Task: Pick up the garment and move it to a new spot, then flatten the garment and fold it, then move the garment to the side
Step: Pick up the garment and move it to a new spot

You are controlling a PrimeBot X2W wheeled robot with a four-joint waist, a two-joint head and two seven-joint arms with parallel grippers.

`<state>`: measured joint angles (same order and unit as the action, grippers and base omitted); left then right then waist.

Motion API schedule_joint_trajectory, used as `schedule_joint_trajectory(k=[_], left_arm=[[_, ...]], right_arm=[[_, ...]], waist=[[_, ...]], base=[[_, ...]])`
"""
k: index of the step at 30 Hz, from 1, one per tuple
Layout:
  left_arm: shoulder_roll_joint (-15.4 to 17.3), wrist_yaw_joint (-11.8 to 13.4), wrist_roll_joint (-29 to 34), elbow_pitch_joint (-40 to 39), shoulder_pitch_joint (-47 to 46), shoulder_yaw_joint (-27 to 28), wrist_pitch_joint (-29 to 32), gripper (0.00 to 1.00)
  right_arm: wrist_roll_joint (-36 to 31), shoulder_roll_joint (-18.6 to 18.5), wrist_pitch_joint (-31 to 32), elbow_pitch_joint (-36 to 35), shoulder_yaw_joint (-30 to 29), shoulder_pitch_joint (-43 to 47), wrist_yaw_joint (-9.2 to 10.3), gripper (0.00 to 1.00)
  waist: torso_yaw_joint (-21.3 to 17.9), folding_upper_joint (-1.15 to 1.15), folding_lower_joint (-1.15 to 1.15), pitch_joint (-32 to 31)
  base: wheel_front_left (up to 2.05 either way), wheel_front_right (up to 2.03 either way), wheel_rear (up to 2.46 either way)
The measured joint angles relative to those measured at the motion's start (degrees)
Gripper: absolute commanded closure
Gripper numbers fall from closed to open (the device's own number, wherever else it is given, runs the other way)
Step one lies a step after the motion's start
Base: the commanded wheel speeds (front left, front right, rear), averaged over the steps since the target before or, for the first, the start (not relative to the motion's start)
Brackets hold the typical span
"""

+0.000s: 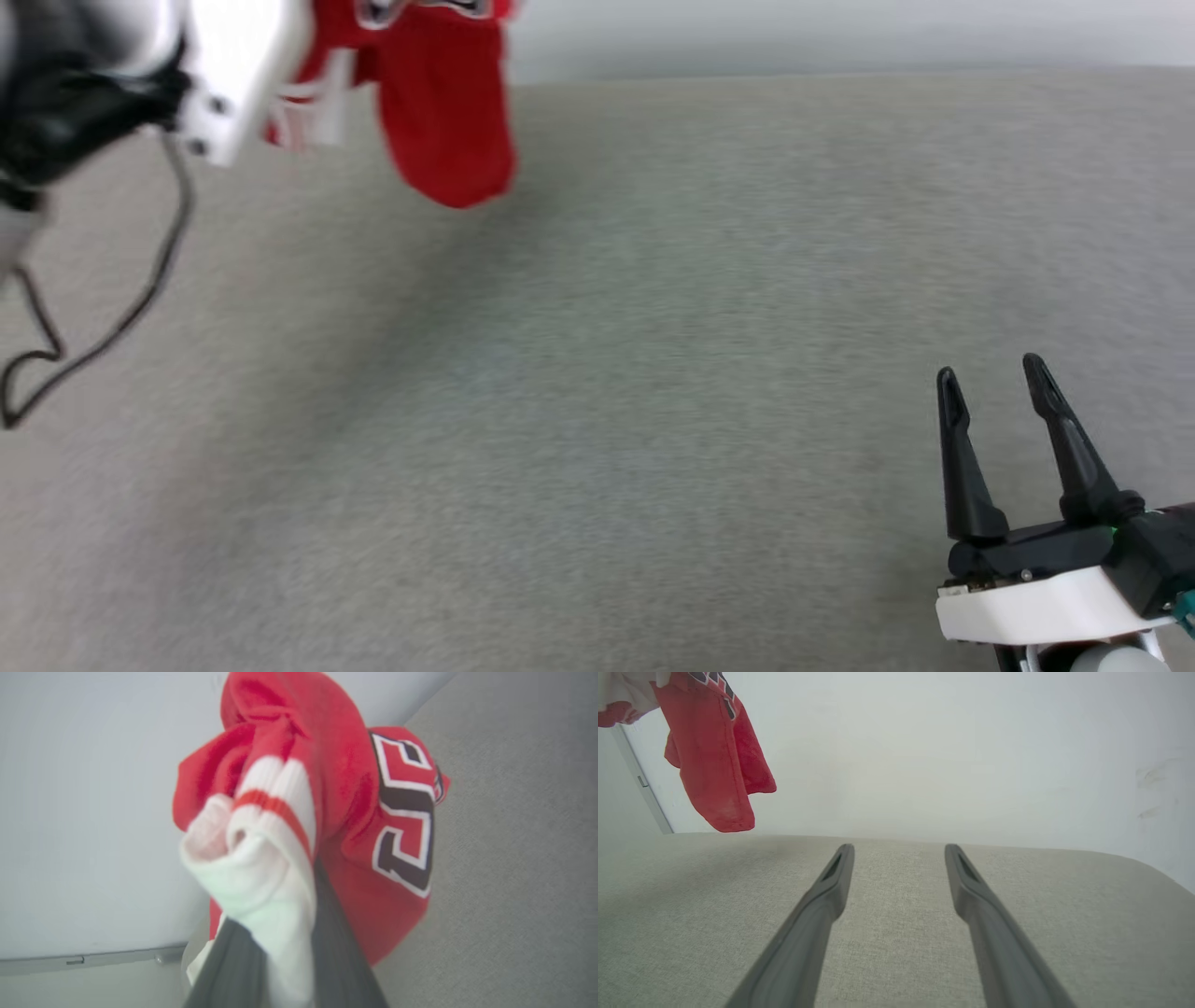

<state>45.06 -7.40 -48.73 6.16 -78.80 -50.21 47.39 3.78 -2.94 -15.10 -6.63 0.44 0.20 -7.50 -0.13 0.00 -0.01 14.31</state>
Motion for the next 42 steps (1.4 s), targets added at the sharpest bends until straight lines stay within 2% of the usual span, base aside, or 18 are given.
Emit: schedule_joint_trajectory(k=[6,13,17,25,28,29,30,34,40,42], left_arm=[[-6.25,0.0,-1.45,0.11,-2.29,-6.78,-2.05,1.0],[-11.65,0.0,-2.99,0.24,-1.33,-15.6,-4.46,1.0],[-13.32,0.0,-3.1,2.63,3.96,-22.27,-5.55,1.0],[-15.26,0.02,2.14,1.56,17.14,-23.18,-0.81,1.0],[-15.4,0.05,3.12,1.12,18.19,-22.61,-0.6,1.0],[-15.51,0.07,3.35,1.4,18.41,-22.57,-1.7,0.87],[-15.63,0.05,3.82,1.78,18.42,-22.7,-2.99,0.0],[-16.58,0.01,4.28,3.52,18.08,-23.34,-10.73,0.0],[-17.56,0.04,5.67,5.55,15.42,-21.21,-28.86,0.0],[-17.58,1.25,6.68,5.9,16.02,-19.68,-33.68,0.0]], right_arm=[[0.83,-0.01,0.0,0.29,-0.02,0.18,0.0,0.0],[1.82,-0.01,0.0,0.54,0.0,0.29,0.0,0.0],[2.72,0.0,0.0,0.37,0.41,-0.81,0.0,0.0],[2.71,-0.01,0.0,0.4,0.24,-2.68,0.0,0.0],[2.53,0.0,0.0,0.65,0.09,-3.17,0.0,0.0],[2.34,-0.01,0.0,0.78,-0.07,-3.24,0.0,0.0],[2.14,0.0,0.0,0.92,-0.07,-3.24,0.0,0.0],[1.49,0.01,0.0,1.4,0.14,-2.64,0.0,0.0],[0.58,0.01,0.0,2.03,-0.02,0.4,0.0,0.0],[0.15,0.01,0.0,2.16,-0.15,1.31,0.0,0.0]], waist=[[-6.72,0.0,0.0,-0.87],[-12.92,0.0,0.0,0.15],[-14.38,0.0,0.01,4.04],[-14.24,0.0,0.01,8.44],[-13.62,0.0,0.01,8.74],[-13.4,0.0,0.01,8.63],[-13.18,0.0,0.01,8.37],[-12.29,0.0,0.01,6.52],[-10.1,0.0,0.01,2.15],[-9.16,0.0,0.01,0.54]], base=[[0.0,0.0,0.0],[0.0,0.0,0.0],[0.0,0.0,0.0],[0.0,0.0,0.0],[0.0,0.0,0.0],[0.0,0.0,0.0],[0.0,0.0,0.0],[0.0,0.0,0.0],[0.0,0.0,0.0],[0.0,0.0,0.0]])
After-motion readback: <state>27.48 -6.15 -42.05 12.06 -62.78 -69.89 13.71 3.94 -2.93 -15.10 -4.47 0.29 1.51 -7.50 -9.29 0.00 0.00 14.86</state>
